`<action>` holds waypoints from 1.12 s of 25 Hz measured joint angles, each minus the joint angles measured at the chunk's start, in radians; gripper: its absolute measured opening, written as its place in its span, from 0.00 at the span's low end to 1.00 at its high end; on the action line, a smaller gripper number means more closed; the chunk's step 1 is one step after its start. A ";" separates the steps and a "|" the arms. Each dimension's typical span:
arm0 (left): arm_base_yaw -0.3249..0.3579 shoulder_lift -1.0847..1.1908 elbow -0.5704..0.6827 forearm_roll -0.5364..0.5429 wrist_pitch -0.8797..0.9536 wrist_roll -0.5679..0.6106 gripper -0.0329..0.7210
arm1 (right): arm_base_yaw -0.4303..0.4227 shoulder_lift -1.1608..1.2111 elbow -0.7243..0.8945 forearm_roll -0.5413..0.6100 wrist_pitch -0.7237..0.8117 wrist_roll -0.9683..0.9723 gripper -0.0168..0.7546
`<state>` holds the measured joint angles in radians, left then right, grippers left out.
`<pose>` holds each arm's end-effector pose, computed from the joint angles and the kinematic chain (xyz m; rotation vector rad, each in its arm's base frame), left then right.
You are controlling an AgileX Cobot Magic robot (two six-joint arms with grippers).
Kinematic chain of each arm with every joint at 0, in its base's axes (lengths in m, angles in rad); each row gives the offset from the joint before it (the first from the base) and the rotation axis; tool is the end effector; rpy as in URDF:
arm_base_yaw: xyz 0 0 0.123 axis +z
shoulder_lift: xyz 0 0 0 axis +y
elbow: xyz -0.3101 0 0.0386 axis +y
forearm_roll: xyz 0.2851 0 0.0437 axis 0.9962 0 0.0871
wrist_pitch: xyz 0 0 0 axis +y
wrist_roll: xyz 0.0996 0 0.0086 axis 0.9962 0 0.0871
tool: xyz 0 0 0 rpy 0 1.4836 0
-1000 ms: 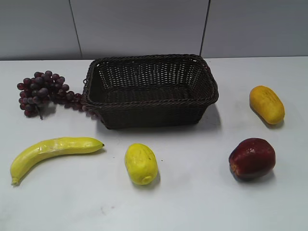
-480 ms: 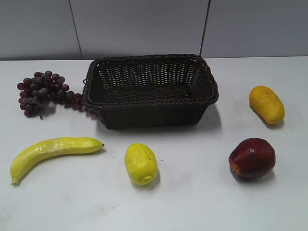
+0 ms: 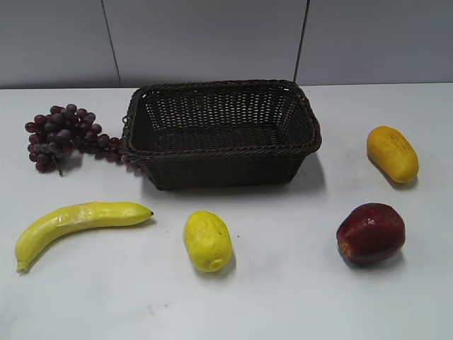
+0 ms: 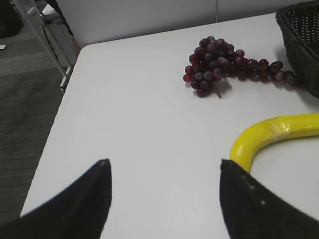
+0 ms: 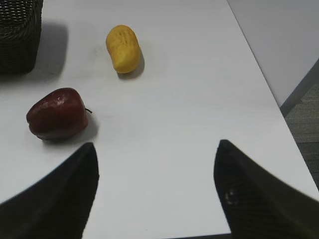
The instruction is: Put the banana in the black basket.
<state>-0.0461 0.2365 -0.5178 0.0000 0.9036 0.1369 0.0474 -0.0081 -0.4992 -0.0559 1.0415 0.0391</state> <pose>0.0552 -0.0025 0.3032 0.1925 2.0976 0.0545 0.0078 -0.0045 0.2926 -0.0062 2.0166 -0.0116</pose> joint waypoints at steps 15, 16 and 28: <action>-0.018 0.636 0.000 -0.160 -0.187 0.331 0.71 | 0.000 0.000 0.000 0.000 0.000 0.000 0.74; -0.029 0.672 0.000 -0.174 -0.212 0.348 0.71 | 0.000 0.000 0.000 0.000 0.000 0.000 0.74; -0.211 1.102 -0.148 -0.196 -0.279 0.537 0.72 | 0.000 0.000 0.000 0.000 0.000 0.000 0.74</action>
<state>-0.2567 1.3381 -0.6654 -0.1961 0.6249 0.6734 0.0474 -0.0081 -0.4992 -0.0559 1.0415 0.0391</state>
